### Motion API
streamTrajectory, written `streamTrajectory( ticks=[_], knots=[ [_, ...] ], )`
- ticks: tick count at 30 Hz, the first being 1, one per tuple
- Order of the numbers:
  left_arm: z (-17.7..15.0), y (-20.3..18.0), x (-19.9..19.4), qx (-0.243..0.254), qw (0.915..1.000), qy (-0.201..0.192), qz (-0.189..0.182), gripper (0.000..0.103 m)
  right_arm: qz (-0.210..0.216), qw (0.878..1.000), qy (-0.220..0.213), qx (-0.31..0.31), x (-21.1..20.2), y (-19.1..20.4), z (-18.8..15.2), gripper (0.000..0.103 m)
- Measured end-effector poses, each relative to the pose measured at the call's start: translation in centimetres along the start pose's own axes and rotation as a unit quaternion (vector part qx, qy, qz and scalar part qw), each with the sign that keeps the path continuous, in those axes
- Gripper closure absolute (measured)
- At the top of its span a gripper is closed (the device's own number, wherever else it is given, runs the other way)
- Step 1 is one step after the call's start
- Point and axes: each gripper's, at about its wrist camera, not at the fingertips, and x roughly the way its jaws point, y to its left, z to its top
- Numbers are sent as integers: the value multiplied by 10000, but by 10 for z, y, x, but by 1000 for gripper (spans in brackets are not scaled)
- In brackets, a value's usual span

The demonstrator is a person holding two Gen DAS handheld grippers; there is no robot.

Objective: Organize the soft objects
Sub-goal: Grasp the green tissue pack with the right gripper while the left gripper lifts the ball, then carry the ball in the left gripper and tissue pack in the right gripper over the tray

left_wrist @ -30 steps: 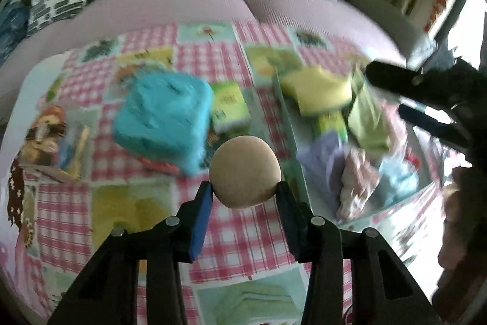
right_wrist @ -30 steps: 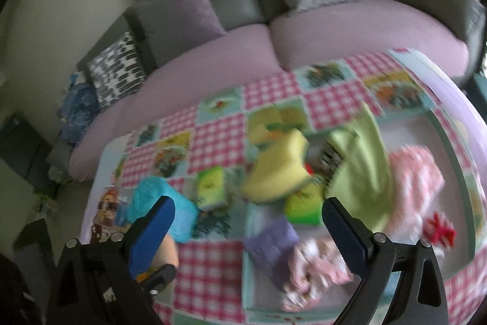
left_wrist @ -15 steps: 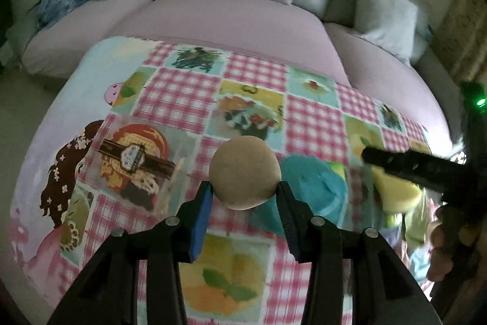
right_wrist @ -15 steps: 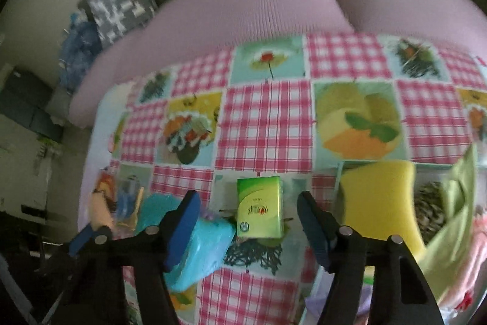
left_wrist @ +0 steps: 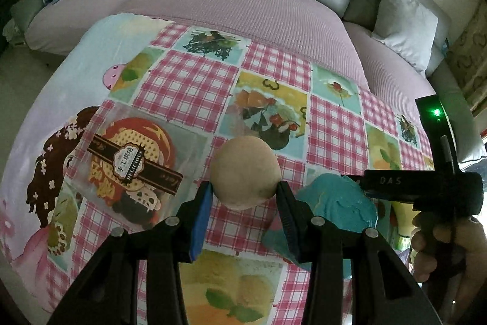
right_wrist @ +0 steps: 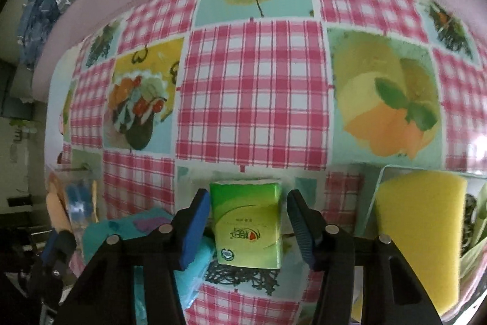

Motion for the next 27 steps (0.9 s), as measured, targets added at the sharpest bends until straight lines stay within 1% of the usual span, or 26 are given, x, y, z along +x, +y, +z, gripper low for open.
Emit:
streamTrajectory(
  ticks=[3,5,12,15,19,22,25,27],
  knots=[
    [0,-1,0,22,10000,15,-28,58,102,9999,41,71,3,-1,0,47],
    [0,-2,0,36,10000,11,-39,58,197,9998,35,85,4,-2,0,50],
    [0,-2,0,38,10000,10,-29,58,275,9996,-14,105,4,-3,-1,53],
    [1,-1,-1,32,10000,-3,-21,58,307,9994,-37,179,0,-18,0,54],
    [0,-2,-2,54,10000,-4,-26,58,488,9983,-143,291,-7,-31,2,54],
    [0,-4,-5,104,9999,-51,-6,58,580,9977,-215,278,-20,-36,0,54],
    [-3,-10,-13,190,9997,-117,-15,58,714,9965,-362,231,-51,-35,-12,54],
    [-10,-19,-20,333,9993,-158,-41,58,705,9961,-483,208,-71,-37,-25,54]
  ],
)
